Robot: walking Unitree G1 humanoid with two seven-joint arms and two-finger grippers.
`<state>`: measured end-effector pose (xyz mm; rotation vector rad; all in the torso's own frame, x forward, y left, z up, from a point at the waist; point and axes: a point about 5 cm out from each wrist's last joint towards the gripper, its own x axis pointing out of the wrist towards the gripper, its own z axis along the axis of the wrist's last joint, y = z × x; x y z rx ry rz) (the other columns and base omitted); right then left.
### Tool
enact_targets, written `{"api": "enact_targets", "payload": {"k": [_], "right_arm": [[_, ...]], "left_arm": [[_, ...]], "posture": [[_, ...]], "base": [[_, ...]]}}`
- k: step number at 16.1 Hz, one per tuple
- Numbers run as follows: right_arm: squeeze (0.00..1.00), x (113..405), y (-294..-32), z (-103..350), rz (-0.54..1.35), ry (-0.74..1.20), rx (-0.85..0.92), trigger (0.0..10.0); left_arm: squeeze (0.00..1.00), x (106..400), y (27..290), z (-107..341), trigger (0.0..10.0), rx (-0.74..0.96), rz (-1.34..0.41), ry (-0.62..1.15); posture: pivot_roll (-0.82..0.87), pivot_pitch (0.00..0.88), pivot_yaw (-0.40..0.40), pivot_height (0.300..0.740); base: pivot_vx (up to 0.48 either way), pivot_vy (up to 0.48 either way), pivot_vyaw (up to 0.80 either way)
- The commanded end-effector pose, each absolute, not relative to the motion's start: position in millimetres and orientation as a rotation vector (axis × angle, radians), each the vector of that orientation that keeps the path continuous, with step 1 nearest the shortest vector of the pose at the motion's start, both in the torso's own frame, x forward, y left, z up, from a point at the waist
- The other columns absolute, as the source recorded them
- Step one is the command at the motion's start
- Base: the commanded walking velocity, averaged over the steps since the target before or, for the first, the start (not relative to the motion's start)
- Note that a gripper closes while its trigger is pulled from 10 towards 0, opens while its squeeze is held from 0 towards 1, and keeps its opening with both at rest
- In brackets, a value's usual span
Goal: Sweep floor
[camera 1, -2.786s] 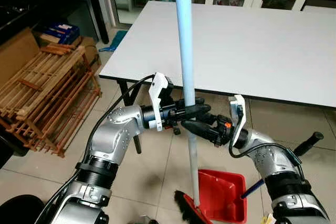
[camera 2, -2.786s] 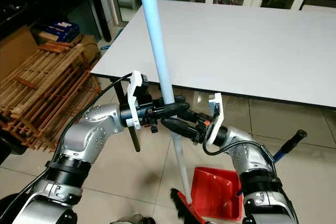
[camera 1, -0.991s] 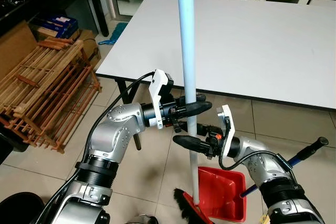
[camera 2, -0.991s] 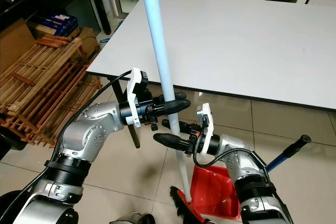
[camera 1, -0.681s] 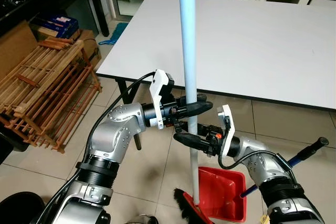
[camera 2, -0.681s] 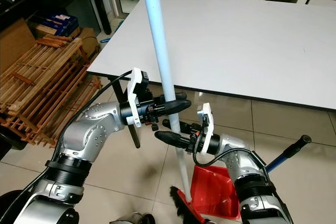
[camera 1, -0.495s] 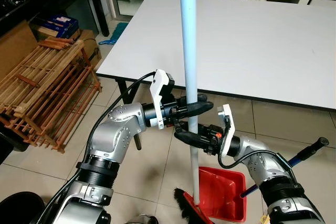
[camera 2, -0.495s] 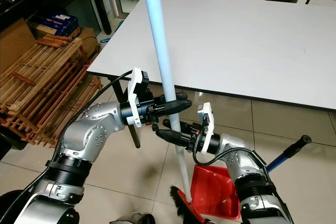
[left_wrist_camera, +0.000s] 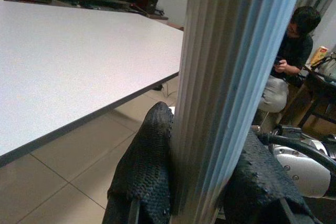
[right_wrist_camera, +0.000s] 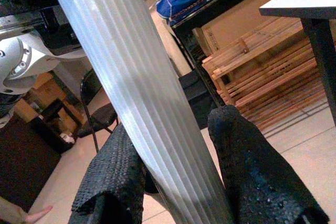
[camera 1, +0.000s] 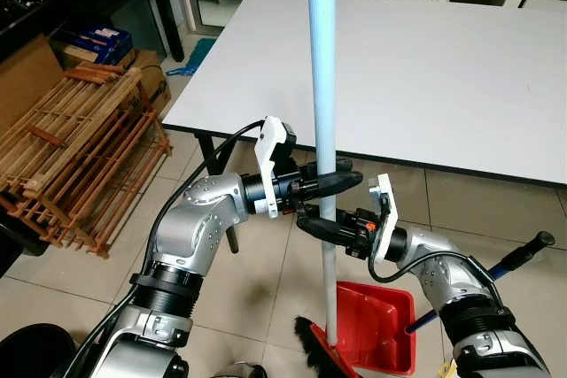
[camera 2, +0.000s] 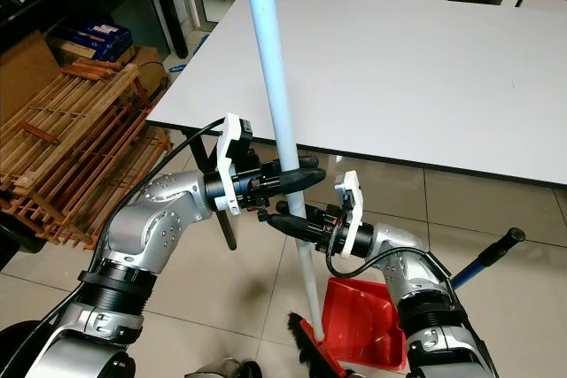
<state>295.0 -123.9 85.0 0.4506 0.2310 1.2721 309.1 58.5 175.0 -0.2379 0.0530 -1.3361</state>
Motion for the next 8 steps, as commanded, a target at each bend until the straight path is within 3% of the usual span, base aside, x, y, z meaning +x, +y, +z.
{"api": "enact_targets", "payload": {"k": [1,8], "right_arm": [[0.00,292.4,-116.7,82.7,1.307,0.250,0.478,0.0],[0.00,292.9,-116.2,81.6,1.300,0.251,0.482,0.0]], "left_arm": [[0.00,307.0,52.3,172.3,10.0,-0.344,-1.371,0.082],[0.00,307.2,52.6,169.4,10.0,-0.318,-1.358,0.084]], "posture": [[0.02,0.084,0.033,0.740],[0.02,0.085,0.033,0.740]], "base": [[0.000,0.000,0.00],[0.000,0.000,0.00]]}}
